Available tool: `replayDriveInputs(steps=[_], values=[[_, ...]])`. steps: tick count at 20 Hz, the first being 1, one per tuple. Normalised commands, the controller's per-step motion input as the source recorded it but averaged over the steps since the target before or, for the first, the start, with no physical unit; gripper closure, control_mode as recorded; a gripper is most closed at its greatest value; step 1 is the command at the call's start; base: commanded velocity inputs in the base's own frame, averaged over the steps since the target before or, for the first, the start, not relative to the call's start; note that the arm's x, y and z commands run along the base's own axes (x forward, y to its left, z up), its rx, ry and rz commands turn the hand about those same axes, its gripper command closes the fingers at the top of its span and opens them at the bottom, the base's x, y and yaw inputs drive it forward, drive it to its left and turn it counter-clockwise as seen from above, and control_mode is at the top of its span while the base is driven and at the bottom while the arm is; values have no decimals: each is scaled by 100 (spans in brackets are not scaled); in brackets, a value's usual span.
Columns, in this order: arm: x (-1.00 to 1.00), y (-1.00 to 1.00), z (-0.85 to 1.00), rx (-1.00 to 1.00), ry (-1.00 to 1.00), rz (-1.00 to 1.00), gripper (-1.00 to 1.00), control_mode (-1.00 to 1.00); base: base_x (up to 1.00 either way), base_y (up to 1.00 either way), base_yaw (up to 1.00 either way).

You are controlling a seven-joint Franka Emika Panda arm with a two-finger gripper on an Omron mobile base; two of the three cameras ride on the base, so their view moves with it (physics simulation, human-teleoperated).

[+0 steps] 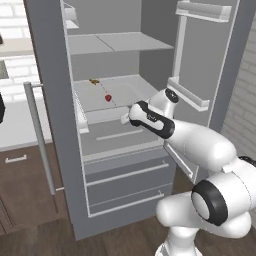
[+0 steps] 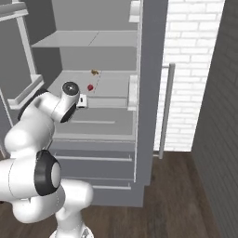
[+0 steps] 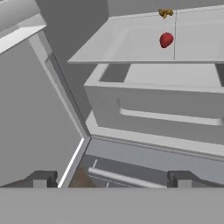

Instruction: Take the strawberry from the fridge and place it on top of the pancake, located on the dining counter.

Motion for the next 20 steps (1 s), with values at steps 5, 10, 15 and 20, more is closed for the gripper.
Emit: replayDriveInputs(steps=[5,10,15,20], values=[[0,0,0,0,0,0,-100,100,52,10,0],[0,0,0,0,0,0,-100,100,66,0,0],[0,0,0,0,0,0,-100,100,38,0,0],[0,0,0,0,0,0,-100,100,8,0,0]])
